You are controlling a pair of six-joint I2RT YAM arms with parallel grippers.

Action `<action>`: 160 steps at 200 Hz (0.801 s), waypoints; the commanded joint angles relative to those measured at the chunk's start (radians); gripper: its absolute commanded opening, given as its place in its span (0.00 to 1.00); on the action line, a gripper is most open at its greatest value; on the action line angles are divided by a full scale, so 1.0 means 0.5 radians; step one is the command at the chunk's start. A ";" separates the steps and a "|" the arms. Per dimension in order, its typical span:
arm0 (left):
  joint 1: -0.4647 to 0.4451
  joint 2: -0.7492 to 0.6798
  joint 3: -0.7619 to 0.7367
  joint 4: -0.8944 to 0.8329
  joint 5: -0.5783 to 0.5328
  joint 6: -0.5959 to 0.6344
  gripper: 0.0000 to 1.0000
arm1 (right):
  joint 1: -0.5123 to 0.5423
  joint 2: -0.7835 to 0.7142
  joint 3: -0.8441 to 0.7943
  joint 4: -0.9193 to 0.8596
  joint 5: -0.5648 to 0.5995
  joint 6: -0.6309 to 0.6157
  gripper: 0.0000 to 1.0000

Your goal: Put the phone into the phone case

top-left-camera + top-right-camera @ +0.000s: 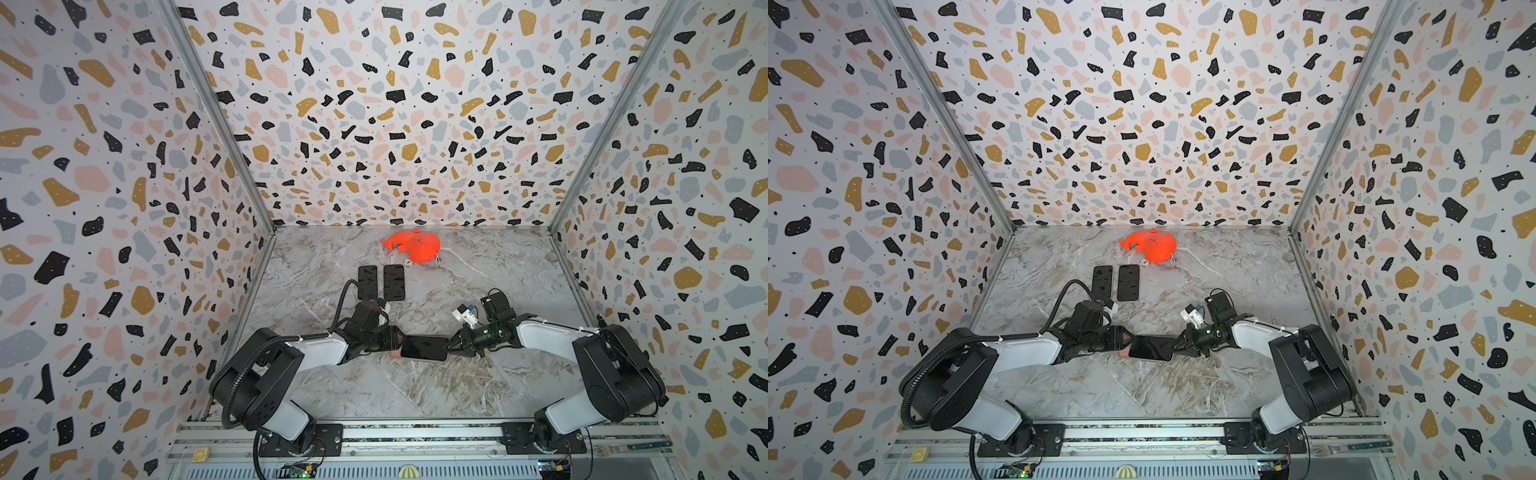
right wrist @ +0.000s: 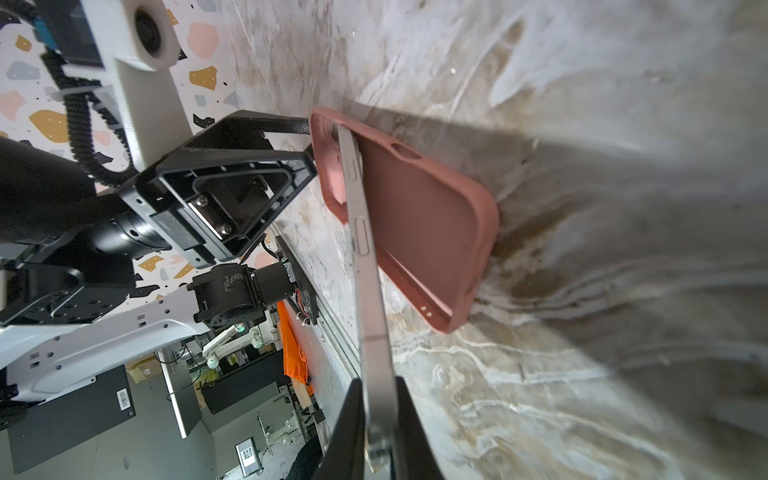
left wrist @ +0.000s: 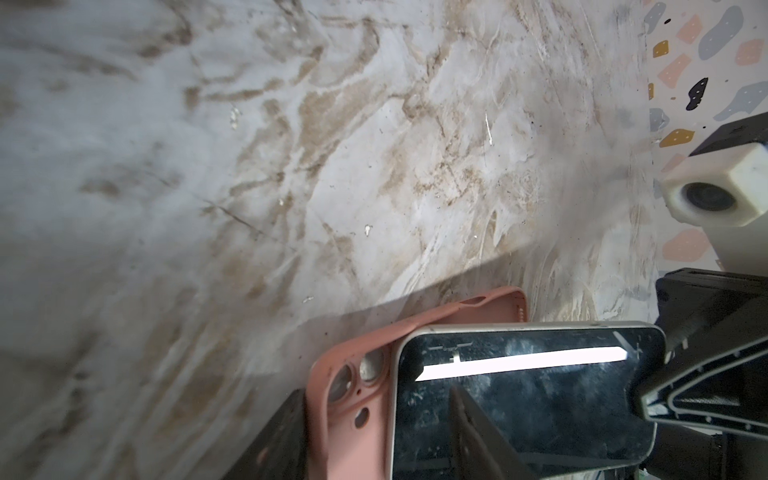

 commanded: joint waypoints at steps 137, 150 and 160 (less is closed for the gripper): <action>0.121 -0.246 -0.152 0.018 0.046 -0.081 0.59 | -0.020 -0.128 0.086 -0.027 -0.036 0.127 0.00; 0.121 -0.261 -0.146 0.018 0.052 -0.087 0.59 | -0.017 -0.102 0.088 -0.019 -0.046 0.137 0.00; 0.121 -0.260 -0.145 0.024 0.058 -0.088 0.59 | -0.017 -0.079 0.088 -0.016 -0.055 0.141 0.00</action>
